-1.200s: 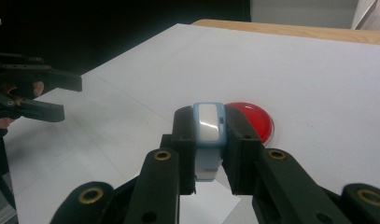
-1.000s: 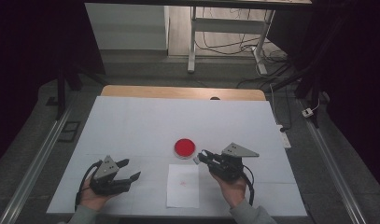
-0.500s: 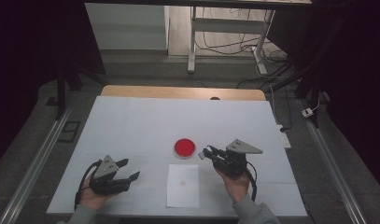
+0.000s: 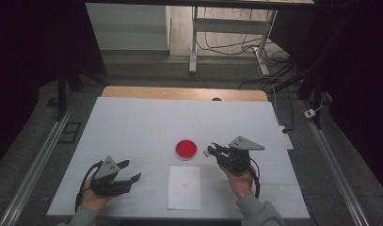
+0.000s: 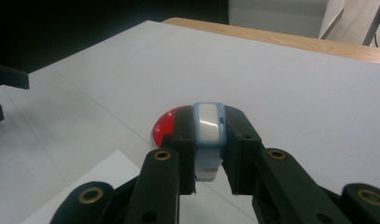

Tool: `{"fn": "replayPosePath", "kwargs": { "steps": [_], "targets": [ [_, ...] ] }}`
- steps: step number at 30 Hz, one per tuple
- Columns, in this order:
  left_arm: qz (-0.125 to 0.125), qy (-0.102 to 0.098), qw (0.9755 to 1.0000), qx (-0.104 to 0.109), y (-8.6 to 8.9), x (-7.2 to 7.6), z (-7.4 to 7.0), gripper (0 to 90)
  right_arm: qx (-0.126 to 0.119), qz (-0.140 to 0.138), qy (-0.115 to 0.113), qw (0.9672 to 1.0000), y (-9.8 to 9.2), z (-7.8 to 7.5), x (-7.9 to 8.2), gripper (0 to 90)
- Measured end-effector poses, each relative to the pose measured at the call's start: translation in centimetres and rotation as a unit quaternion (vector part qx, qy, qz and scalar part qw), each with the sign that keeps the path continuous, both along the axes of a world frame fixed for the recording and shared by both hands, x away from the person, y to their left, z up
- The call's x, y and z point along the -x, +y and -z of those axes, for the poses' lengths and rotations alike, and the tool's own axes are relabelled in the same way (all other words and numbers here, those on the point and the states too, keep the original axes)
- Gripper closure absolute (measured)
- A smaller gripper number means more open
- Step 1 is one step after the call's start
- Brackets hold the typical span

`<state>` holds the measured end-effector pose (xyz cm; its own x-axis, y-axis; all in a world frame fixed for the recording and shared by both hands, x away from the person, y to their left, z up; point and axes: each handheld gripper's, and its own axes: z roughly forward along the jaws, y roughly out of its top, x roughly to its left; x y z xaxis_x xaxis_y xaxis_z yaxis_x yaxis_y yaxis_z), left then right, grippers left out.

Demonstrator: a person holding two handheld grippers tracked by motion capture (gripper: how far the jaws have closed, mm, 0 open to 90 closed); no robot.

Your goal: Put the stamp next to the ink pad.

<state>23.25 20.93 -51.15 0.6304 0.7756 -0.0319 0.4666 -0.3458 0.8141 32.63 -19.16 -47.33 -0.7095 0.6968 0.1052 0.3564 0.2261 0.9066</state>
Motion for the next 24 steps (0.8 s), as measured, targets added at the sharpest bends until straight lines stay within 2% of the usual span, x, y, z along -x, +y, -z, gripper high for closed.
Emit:
{"fn": "replayPosePath", "kwargs": {
  "steps": [11,17,24],
  "targets": [
    [-0.002,0.004,1.0000,0.001,0.0,-0.1,0.0,31.3,0.020,0.011,-0.003,0.9997,0.5,0.3,-1.7,75.3],
    [-0.003,0.007,1.0000,0.001,0.1,-0.2,0.1,30.4,0.028,0.013,0.008,0.9995,0.7,1.0,-2.8,75.3],
    [-0.002,0.009,1.0000,0.000,0.0,-0.2,0.1,29.8,0.057,0.004,0.022,0.9981,1.8,2.2,-3.8,75.3]
  ]
}}
